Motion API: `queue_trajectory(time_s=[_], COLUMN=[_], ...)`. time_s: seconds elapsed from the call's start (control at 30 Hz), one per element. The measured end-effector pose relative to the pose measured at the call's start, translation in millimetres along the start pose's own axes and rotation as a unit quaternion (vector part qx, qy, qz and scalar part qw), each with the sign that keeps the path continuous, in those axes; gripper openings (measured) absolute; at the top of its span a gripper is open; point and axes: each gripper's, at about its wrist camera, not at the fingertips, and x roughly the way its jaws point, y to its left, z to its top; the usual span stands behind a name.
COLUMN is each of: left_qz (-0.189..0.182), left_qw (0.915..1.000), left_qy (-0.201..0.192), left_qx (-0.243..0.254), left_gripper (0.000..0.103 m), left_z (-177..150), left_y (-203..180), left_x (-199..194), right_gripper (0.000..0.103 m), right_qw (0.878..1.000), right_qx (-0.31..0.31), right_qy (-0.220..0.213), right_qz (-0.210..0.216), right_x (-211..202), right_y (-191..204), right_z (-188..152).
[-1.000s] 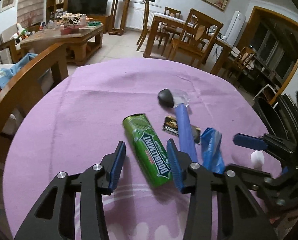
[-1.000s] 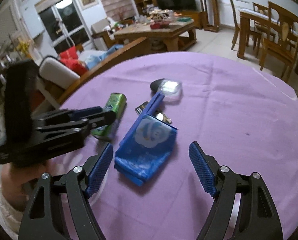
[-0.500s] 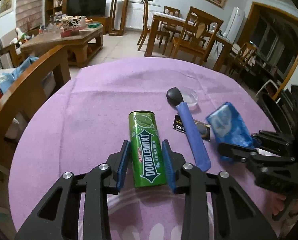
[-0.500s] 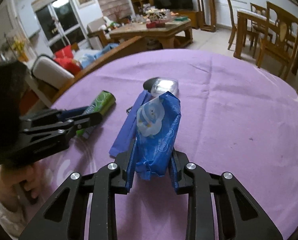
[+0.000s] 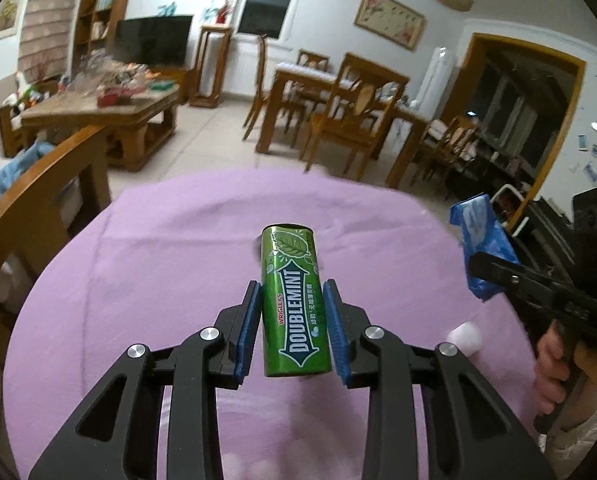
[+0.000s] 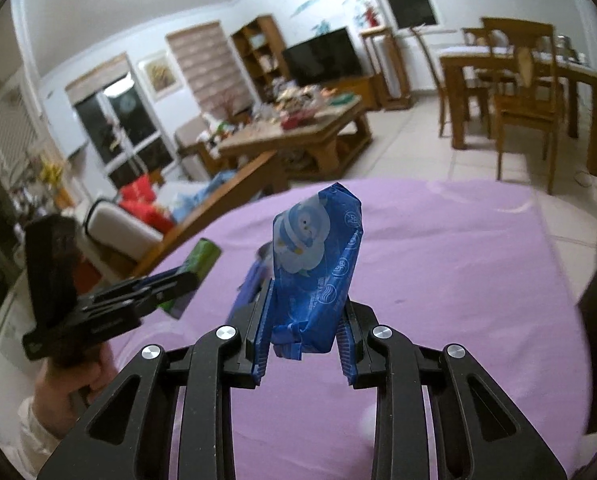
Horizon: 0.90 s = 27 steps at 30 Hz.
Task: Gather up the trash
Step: 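Carry the green can and blue wipes pack over the bin and open both grippers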
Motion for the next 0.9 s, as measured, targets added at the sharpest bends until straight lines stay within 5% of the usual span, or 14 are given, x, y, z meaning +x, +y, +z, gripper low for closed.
queue_trajectory(time_s=[0.3, 0.57, 0.9], left_qz=[-0.089, -0.179, -0.231], left_qw=[0.9945, 0.9790, 0.9632], left_qy=[-0.020, -0.002, 0.032], left_qx=[0.052, 0.097, 0.134], left_gripper=[0.032, 0.032, 0.032], left_z=[28, 33, 19], left_y=[-96, -202, -292], left_x=[19, 70, 123], right_gripper=[0.028, 0.029, 0.029], right_qw=[0.993, 0.973, 0.948], right_qx=[0.037, 0.079, 0.142], right_qy=[-0.087, -0.148, -0.176], right_qz=[-0.071, -0.157, -0.225], right_x=[-96, -177, -239], right_y=[-88, -176, -285], right_z=[2, -15, -51])
